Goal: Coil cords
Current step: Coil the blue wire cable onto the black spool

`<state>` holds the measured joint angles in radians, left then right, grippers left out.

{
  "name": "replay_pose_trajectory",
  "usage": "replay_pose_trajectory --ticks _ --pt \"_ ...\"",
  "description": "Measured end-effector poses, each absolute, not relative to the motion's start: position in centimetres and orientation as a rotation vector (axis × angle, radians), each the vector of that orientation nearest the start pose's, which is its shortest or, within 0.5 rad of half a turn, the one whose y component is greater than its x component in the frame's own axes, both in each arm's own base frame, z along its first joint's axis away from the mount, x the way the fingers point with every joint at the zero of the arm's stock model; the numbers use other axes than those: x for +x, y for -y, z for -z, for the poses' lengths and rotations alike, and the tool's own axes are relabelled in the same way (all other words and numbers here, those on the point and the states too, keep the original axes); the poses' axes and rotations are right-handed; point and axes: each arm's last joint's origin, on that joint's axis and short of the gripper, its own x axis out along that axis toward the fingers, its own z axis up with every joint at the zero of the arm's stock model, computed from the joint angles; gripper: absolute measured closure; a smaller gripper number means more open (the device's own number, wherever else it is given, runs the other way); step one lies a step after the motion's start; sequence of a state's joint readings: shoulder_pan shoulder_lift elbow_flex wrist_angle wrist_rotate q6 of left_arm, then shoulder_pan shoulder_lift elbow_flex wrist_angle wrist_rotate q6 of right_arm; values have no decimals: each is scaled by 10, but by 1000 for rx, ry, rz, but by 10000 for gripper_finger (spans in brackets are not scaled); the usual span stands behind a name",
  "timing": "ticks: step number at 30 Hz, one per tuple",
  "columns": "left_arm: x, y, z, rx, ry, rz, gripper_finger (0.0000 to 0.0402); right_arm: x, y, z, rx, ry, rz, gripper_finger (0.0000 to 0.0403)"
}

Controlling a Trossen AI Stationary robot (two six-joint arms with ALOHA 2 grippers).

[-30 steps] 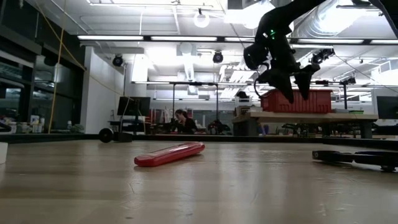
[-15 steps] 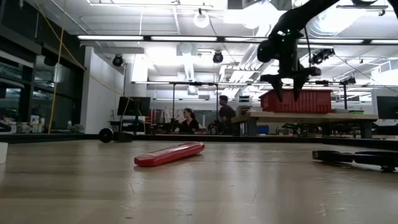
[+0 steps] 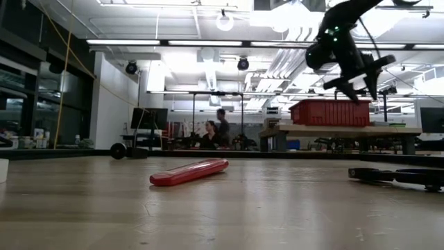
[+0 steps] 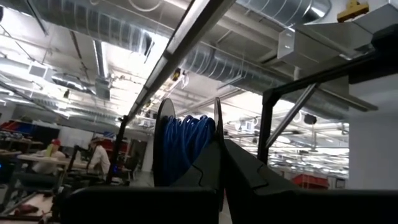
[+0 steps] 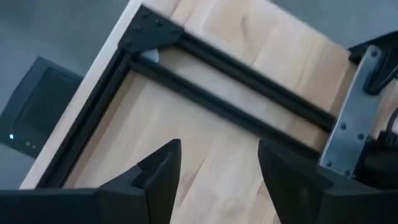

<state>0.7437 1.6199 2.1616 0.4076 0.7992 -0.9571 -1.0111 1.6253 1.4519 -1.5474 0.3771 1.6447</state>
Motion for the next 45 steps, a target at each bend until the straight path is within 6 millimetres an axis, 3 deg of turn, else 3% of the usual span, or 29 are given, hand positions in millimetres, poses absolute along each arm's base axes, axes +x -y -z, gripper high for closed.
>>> replay_pose_trajectory --ticks 7,12,17,21,25,29,31,33,35,37,38,40,41,42,43,45 --pt "212 -163 -614 -234 547 344 401 116 224 -303 -2021 655 -3024 210" --pt "228 -171 -601 -245 458 307 401 110 217 -326 -2030 554 -3290 217" --pt "241 -175 -591 -246 390 305 401 104 208 -343 -2122 430 -3373 220" --pt "255 -176 -581 -260 329 314 401 110 196 -357 -2409 492 -3400 220" --pt "262 -175 -574 -252 295 255 401 136 190 -379 -2815 392 -3552 220" --pt "268 -177 -565 -258 244 172 401 169 180 -402 -3239 92 -3672 220" --pt "269 -178 -561 -262 225 138 401 183 172 -413 -3361 -88 -3774 220" --pt "270 -178 -559 -272 212 108 401 194 163 -422 -3311 -204 -4019 220" --pt "271 -180 -557 -281 205 64 401 204 155 -430 -3119 -303 -4388 220" --pt "272 -179 -555 -297 196 39 401 212 143 -438 -3093 -406 -4659 220" --pt "273 -179 -554 -314 191 22 401 216 139 -442 -3172 -651 -4690 220" --pt "275 -177 -552 -341 181 -6 401 221 129 -449 -3345 -1395 -4516 220" --pt "276 -176 -552 -355 183 -19 401 224 125 -450 -3349 -1598 -4467 220" --pt "278 -174 -552 -372 188 -27 401 227 121 -451 -3275 -1642 -4527 220" --pt "280 -172 -553 -384 195 -30 401 230 118 -449 -3158 -1455 -4692 220" --pt "284 -166 -553 -411 209 -45 401 238 112 -443 -2735 -938 -5132 220"
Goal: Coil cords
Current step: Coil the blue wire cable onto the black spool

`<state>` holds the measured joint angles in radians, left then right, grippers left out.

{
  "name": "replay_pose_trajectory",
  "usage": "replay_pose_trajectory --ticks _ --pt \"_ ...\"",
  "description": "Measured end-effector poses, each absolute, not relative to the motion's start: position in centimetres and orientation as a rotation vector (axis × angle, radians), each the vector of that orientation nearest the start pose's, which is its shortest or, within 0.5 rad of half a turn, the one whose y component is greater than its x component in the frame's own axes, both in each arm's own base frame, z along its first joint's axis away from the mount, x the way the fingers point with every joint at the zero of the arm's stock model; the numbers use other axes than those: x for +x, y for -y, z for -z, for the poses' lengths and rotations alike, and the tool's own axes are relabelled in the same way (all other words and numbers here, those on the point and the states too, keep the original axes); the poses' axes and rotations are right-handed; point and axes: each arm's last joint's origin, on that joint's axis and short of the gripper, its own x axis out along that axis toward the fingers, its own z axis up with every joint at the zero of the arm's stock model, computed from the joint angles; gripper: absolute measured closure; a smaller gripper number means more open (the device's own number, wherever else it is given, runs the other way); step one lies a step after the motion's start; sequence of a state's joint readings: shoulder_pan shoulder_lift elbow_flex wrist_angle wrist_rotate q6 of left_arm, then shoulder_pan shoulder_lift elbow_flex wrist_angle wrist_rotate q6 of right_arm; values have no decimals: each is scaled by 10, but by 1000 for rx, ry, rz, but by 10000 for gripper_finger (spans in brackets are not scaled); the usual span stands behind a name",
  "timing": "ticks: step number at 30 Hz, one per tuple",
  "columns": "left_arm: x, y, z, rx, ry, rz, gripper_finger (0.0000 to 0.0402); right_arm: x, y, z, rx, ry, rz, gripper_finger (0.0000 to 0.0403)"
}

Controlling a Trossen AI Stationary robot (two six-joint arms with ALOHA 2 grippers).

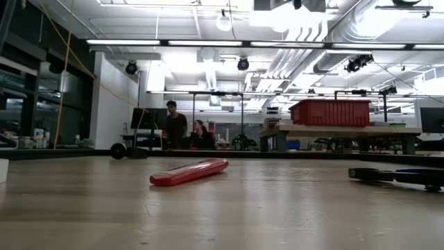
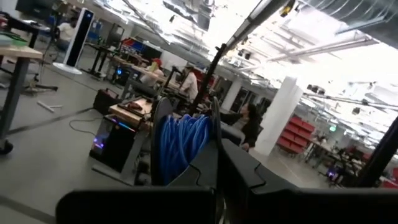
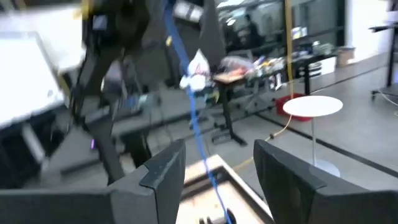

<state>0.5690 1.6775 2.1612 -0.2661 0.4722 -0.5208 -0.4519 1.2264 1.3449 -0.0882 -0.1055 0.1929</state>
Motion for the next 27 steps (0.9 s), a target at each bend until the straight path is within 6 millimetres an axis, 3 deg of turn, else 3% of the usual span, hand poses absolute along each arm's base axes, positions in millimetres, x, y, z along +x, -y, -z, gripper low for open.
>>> replay_pose_trajectory --ticks 9,15,18,27 --pt "300 -138 -555 -455 241 -57 401 285 96 -416 90 -44 265 220" --pt "305 -125 -559 -454 290 -77 401 312 88 -413 88 81 201 220" --pt "306 -121 -561 -466 309 -59 401 318 89 -415 103 144 218 220" --pt "306 -116 -564 -463 342 -30 401 333 93 -412 116 122 281 232"
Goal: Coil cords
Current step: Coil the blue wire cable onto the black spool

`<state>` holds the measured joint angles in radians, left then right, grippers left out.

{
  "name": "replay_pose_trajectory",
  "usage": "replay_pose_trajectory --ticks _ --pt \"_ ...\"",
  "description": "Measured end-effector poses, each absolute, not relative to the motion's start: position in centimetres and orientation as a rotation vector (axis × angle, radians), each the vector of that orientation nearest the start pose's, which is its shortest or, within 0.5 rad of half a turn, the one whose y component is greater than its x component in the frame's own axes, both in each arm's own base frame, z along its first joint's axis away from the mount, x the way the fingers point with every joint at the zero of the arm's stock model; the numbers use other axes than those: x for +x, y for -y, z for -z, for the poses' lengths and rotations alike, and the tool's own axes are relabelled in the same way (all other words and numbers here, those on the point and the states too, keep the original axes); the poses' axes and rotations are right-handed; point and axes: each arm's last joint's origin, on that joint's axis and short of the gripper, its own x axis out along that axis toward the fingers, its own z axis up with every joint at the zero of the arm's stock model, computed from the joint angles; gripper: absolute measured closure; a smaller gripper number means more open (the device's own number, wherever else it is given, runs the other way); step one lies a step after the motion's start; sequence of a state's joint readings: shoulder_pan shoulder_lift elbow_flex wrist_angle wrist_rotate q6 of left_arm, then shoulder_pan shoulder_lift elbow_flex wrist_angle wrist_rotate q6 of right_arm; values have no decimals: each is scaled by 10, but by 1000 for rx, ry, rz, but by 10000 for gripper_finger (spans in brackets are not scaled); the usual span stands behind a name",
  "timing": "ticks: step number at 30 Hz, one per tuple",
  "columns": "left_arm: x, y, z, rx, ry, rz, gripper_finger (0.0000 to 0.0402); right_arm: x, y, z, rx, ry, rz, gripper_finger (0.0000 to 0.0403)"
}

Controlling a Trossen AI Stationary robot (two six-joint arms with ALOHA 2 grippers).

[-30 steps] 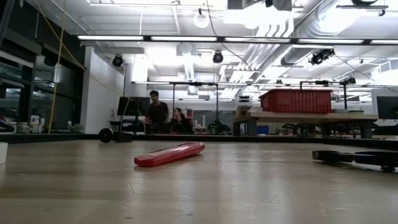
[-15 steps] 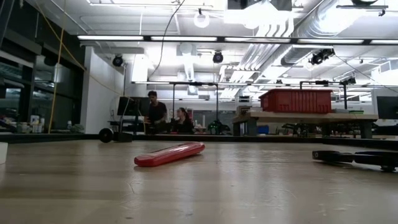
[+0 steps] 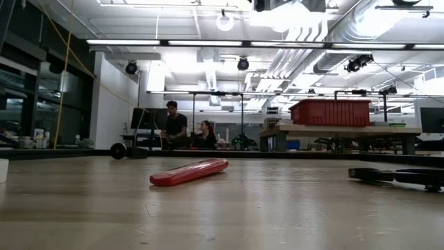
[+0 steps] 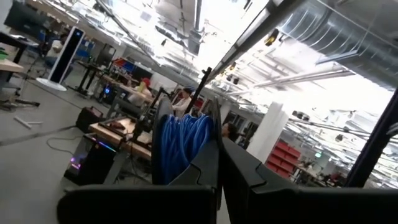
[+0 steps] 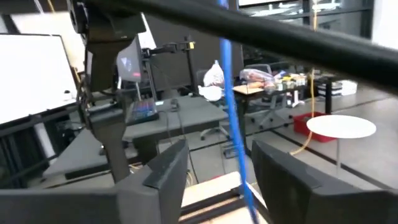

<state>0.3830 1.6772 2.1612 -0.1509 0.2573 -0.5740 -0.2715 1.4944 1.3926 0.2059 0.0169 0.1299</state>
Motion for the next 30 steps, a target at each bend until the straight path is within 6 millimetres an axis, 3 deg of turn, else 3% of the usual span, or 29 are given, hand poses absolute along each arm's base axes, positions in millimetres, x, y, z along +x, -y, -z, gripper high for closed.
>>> replay_pose_trajectory --ticks 2,5,7,19,22,30 --pt "304 -118 -566 -451 347 -40 401 332 90 -412 120 111 310 268" --pt "297 -121 -568 -423 353 -61 401 324 86 -418 98 103 339 365" --pt "290 -124 -571 -418 364 -74 401 318 83 -424 61 112 341 388" --pt "287 -122 -574 -437 366 -33 401 314 83 -426 144 129 399 202" --pt "287 -122 -574 -437 371 -32 401 315 84 -425 143 130 401 184" --pt "286 -122 -576 -439 390 -25 401 330 83 -413 145 104 315 180"
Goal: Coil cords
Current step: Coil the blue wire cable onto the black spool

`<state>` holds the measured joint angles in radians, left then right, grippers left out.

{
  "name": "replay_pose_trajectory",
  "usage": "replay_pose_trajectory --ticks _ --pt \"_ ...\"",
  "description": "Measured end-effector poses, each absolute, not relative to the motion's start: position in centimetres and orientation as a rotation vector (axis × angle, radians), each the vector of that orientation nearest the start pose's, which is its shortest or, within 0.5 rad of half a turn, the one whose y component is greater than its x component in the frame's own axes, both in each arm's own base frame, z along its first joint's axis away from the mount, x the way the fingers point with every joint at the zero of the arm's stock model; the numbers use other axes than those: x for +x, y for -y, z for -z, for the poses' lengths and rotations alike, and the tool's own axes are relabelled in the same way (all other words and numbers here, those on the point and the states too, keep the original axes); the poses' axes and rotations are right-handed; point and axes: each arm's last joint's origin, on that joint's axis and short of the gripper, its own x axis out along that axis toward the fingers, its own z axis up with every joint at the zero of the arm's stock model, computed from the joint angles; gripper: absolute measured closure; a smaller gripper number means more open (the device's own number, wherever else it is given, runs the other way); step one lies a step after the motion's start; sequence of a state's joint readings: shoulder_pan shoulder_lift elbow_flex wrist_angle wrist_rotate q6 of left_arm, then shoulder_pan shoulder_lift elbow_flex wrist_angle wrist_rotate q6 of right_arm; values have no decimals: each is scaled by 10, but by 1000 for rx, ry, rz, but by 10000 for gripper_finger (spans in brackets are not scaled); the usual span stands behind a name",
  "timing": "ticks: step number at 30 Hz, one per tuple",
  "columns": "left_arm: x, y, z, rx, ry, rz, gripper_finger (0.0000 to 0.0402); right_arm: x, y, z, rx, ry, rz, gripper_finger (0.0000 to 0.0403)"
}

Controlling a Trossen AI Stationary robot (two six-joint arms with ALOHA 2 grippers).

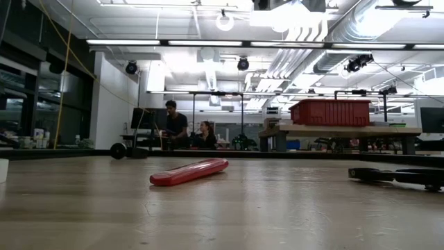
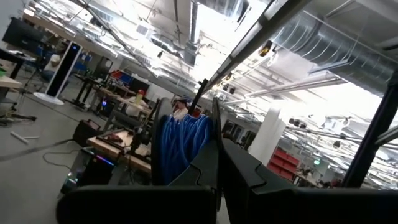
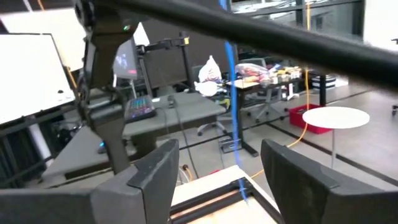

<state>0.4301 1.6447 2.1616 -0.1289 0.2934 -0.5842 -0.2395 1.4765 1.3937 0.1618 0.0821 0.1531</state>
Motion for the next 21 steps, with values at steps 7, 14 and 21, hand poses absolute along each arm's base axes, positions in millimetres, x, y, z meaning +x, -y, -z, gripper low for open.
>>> replay_pose_trajectory --ticks 7,14,21 --pt "286 -122 -576 -429 391 -27 401 335 86 -408 106 80 327 181" --pt "283 -129 -577 -416 402 -52 401 324 76 -416 42 3 340 353" --pt "280 -134 -577 -417 405 -68 402 318 64 -432 -35 -34 323 399"
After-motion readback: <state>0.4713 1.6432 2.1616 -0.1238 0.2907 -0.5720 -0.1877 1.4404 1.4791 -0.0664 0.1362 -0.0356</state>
